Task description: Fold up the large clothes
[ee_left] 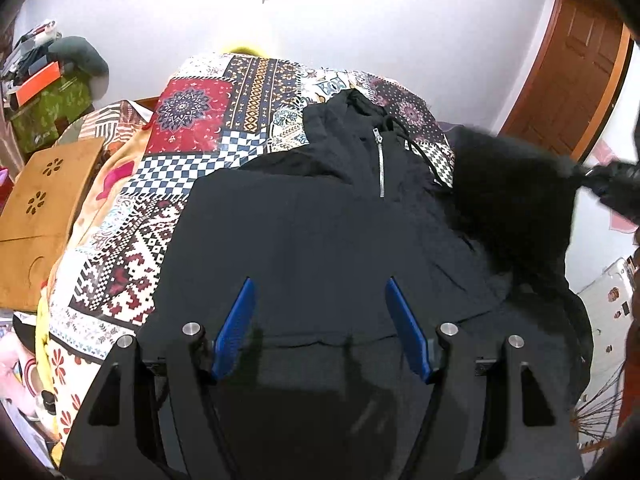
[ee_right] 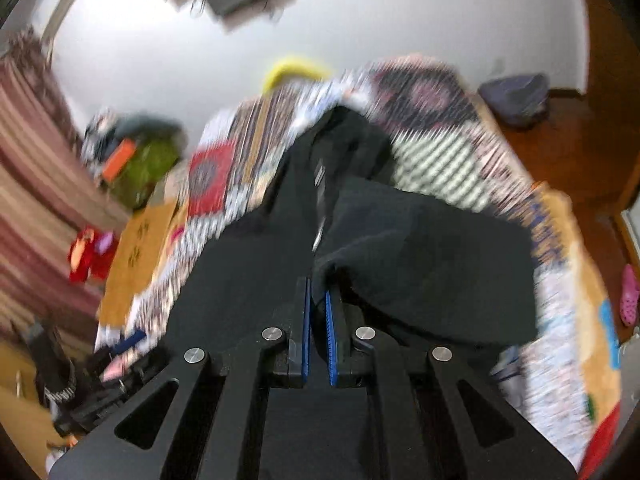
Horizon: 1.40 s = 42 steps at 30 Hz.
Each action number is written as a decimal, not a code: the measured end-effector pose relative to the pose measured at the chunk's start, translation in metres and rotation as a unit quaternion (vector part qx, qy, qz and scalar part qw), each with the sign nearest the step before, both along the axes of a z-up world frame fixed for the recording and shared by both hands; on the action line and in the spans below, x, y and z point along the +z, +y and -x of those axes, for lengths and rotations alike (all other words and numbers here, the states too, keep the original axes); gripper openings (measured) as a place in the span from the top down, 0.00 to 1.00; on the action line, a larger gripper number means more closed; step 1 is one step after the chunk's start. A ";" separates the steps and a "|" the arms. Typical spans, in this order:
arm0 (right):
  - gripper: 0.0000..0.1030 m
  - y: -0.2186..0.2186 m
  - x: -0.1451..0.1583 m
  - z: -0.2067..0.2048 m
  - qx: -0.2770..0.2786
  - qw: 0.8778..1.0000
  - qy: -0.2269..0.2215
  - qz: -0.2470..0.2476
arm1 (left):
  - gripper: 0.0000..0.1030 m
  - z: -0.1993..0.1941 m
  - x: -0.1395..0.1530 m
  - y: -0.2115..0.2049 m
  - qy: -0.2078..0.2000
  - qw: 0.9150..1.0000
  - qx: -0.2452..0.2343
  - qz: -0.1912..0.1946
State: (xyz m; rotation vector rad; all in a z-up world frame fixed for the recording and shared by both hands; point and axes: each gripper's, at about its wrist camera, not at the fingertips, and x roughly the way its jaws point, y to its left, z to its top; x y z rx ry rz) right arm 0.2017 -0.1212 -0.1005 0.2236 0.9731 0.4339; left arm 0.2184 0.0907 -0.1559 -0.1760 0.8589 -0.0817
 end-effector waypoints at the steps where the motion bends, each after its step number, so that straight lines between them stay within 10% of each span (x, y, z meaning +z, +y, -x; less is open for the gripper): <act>1: 0.94 0.011 -0.015 -0.001 0.014 1.000 0.019 0.007 | 0.35 0.000 0.000 0.000 0.001 1.000 0.000 0.000; 8: 0.90 0.052 -0.083 0.003 0.066 0.992 0.090 0.062 | 0.35 0.010 -0.006 0.002 0.010 1.000 -0.001 -0.001; 17: 0.78 0.037 -0.074 0.010 0.055 0.991 0.119 0.041 | 0.35 0.010 -0.016 -0.007 0.023 1.000 -0.010 -0.003; 21: 0.58 0.023 -0.047 0.020 0.028 0.996 0.074 0.044 | 0.35 0.005 -0.016 -0.013 0.022 1.000 -0.016 0.000; 27: 0.56 -0.024 -0.028 0.015 -0.037 0.998 0.038 0.041 | 0.35 -0.003 -0.014 -0.024 0.018 1.000 -0.026 0.002; 42: 0.56 -0.126 -0.083 -0.018 -0.182 0.976 0.122 -0.004 | 0.35 -0.019 -0.025 -0.040 0.031 0.999 -0.040 0.003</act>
